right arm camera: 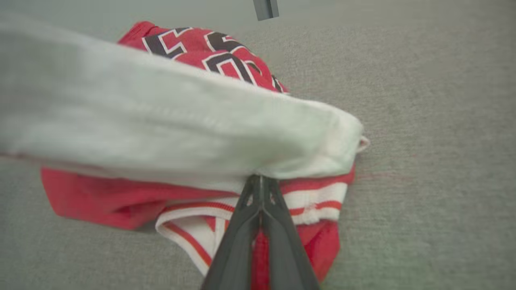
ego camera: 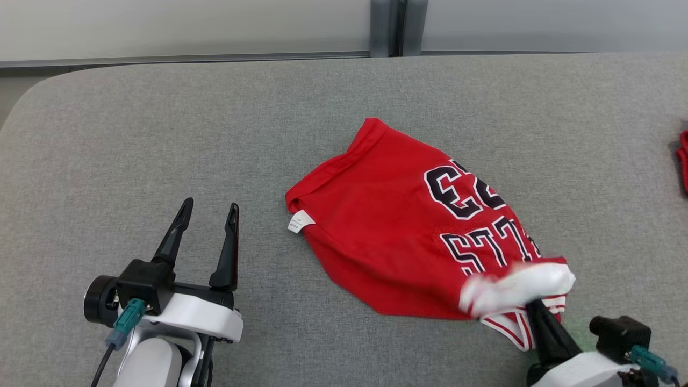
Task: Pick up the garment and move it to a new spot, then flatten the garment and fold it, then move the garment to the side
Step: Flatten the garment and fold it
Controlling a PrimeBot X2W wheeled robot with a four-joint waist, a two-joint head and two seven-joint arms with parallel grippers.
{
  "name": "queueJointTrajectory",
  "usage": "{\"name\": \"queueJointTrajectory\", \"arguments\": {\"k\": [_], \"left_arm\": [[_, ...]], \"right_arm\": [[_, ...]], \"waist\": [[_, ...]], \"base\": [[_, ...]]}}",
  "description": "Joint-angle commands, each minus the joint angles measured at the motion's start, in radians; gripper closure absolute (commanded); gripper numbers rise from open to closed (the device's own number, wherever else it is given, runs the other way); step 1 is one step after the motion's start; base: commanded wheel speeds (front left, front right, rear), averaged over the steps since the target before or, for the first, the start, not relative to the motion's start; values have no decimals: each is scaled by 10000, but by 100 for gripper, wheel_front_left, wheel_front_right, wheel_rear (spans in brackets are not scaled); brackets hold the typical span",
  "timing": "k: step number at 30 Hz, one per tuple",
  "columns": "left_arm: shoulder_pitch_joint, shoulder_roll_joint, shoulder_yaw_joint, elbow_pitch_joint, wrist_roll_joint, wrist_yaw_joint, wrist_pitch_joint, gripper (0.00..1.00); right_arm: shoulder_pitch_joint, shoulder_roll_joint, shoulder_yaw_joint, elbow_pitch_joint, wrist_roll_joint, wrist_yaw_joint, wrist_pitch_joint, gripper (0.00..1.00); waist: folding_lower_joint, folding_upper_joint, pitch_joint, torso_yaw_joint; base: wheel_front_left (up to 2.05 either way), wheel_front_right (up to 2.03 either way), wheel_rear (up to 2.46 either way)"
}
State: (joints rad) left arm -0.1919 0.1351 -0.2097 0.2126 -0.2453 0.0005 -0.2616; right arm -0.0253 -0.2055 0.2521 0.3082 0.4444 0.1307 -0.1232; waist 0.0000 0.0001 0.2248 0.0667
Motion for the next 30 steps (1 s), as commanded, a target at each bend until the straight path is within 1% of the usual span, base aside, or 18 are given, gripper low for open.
{"name": "queueJointTrajectory", "arguments": {"k": [1, 4, 6, 7, 8, 9, 10, 13, 17, 18, 21, 25, 28, 30], "left_arm": [[27, 17, 42, -13, -2, 31, -39, 0], [24, 35, 46, -22, 12, 32, -38, 0], [7, 80, 48, -22, 38, 27, -38, 0], [6, 102, 50, -9, 53, 27, -40, 0], [12, 118, 54, 2, 55, 33, -40, 0], [21, 135, 60, 10, 54, 39, -39, 0], [33, 152, 66, 17, 53, 48, -40, 0], [56, 146, 61, 20, 22, 77, -39, 0], [122, 130, 81, 2, -20, 102, -39, 0], [122, 130, 81, 2, -20, 102, -39, 0], [178, 112, 83, 7, -46, 110, -39, 0], [203, 97, 108, 12, -62, 174, -39, 0], [290, 103, 112, 28, -61, 203, -39, 0], [369, 118, 99, 48, -47, 223, -40, 0]], "right_arm": [[87, 83, -6, 147, 119, 0, -15, 100], [199, 324, 13, 562, 188, -3, -160, 100], [28, 345, 17, 597, 185, -3, -336, 100], [-65, 322, -3, 592, 167, -3, -376, 97], [-171, 305, -48, 514, 153, -3, -453, 65], [-249, 287, -103, 395, 156, -3, -519, 51], [-309, 238, -160, 275, 102, -3, -553, 0], [-375, 103, -492, -154, -29, 0, -642, 0], [-293, -33, -1203, -913, -412, 0, -598, 0], [-293, -33, -1203, -913, -412, 0, -598, 0], [-180, -119, -1778, -1577, -704, 0, -498, 0], [-96, -20, -2431, -2668, -1213, 0, -169, 0], [-90, 114, -2593, -3493, -1589, 0, 183, 0], [-48, 202, -2516, -3877, -1763, 0, 484, 0]], "waist": [[0, -1, 1, -14], [0, -1, 22, -62], [0, -1, 25, -106], [0, -1, 15, -127], [0, -1, 3, -151], [0, -1, -12, -169], [0, -1, -33, -182], [0, -1, -93, -210], [0, -1, -183, -259], [0, -1, -183, -259], [0, -1, -264, -285], [0, -1, -394, -302], [0, -1, -535, -291], [0, -1, -650, -266]], "base": [[0, 0, 0], [0, 0, 0], [0, 0, 0], [0, 0, 0], [0, 0, 0], [0, 0, 0], [0, 0, 0], [0, 0, 0], [0, 0, 0], [0, 0, 0], [0, 0, 0], [0, 0, 0], [0, 0, 0], [0, 0, 0]]}}
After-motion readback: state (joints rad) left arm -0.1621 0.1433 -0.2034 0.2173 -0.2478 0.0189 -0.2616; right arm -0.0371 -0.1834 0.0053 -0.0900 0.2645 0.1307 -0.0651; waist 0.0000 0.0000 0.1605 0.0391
